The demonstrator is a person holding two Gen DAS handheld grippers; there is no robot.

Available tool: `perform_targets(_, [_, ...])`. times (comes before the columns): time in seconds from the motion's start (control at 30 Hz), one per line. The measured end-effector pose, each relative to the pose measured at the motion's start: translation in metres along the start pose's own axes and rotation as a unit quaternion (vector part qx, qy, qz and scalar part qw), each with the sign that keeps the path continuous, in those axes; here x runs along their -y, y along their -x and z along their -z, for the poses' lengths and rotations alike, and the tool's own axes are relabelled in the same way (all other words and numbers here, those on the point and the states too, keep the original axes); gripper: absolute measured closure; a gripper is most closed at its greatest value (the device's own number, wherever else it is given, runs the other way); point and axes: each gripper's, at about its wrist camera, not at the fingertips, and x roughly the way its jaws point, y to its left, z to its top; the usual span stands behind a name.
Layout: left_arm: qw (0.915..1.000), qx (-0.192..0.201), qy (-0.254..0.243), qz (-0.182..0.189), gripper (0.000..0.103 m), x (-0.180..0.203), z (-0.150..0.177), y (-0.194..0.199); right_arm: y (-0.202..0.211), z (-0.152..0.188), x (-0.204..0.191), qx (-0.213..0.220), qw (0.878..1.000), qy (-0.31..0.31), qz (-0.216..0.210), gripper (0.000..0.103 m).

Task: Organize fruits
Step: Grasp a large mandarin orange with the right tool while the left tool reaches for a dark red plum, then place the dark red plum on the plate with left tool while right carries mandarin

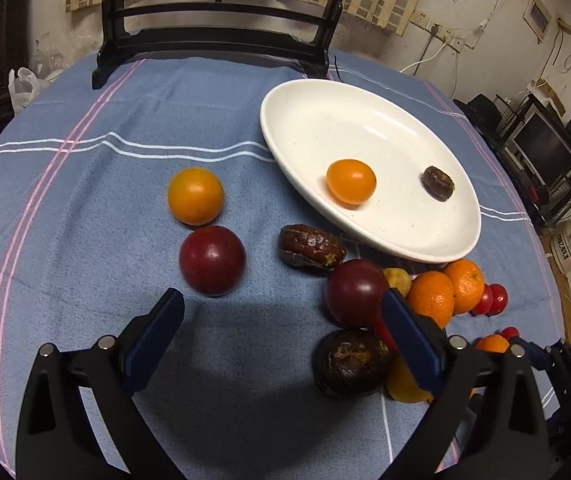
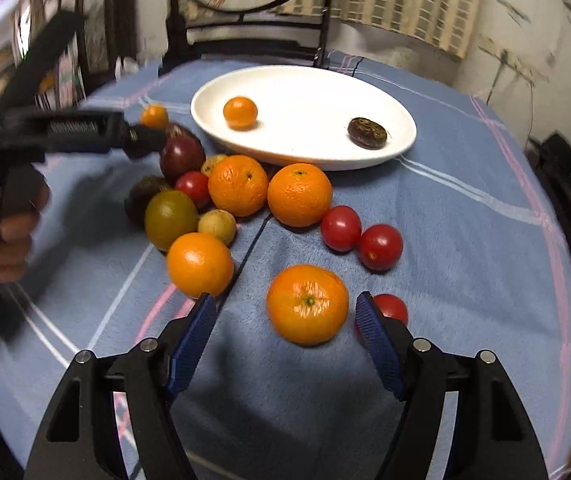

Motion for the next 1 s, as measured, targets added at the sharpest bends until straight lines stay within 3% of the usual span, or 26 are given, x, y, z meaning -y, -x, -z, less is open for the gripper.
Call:
perform_targets(0.03, [1.0000,0.000,0.002,-0.001,0.006,-0.001,-0.001,0.000,-0.004,-0.003,-0.003,-0.010,1.000,0.018,0.010,0.033])
perform_targets(0.1, [1.0000,0.000,0.009,0.000,0.006,-0.005,-0.001,0.000,-0.011,-0.007,-0.008,-0.023,0.998,0.054,0.034,0.047])
perform_targets(0.2, [0.9999,-0.001,0.016,0.000,0.006,-0.009,-0.002,0.001,-0.013,-0.010,-0.005,-0.027,0.997,0.064,0.046,0.059])
perform_targets(0.4, [0.9997,-0.010,-0.011,-0.017,0.006,-0.003,0.000,0.001,-0.006,-0.006,0.008,-0.011,1.000,0.017,0.003,0.060])
perform_targets(0.5, [0.9992,-0.013,-0.030,-0.023,0.006,0.001,0.002,0.003,0.008,-0.011,0.020,0.022,0.999,-0.028,-0.031,0.060])
perform_targets(0.7, [0.9969,0.019,-0.064,-0.041,0.006,-0.007,0.011,0.023,0.031,-0.030,0.044,0.101,0.983,-0.121,-0.099,0.060])
perform_targets(0.83, [0.9964,0.030,-0.038,-0.069,0.006,-0.038,0.016,0.027,0.027,-0.040,0.050,0.130,0.969,-0.158,-0.135,0.060])
perform_targets(0.9, [0.9958,0.035,-0.011,-0.083,0.006,-0.057,0.015,0.027,0.019,-0.039,0.049,0.123,0.967,-0.163,-0.149,0.060])
perform_targets(1.0, [0.9940,0.036,-0.010,-0.103,0.006,-0.062,0.009,0.023,0.012,-0.035,0.051,0.111,0.968,-0.161,-0.154,0.060])
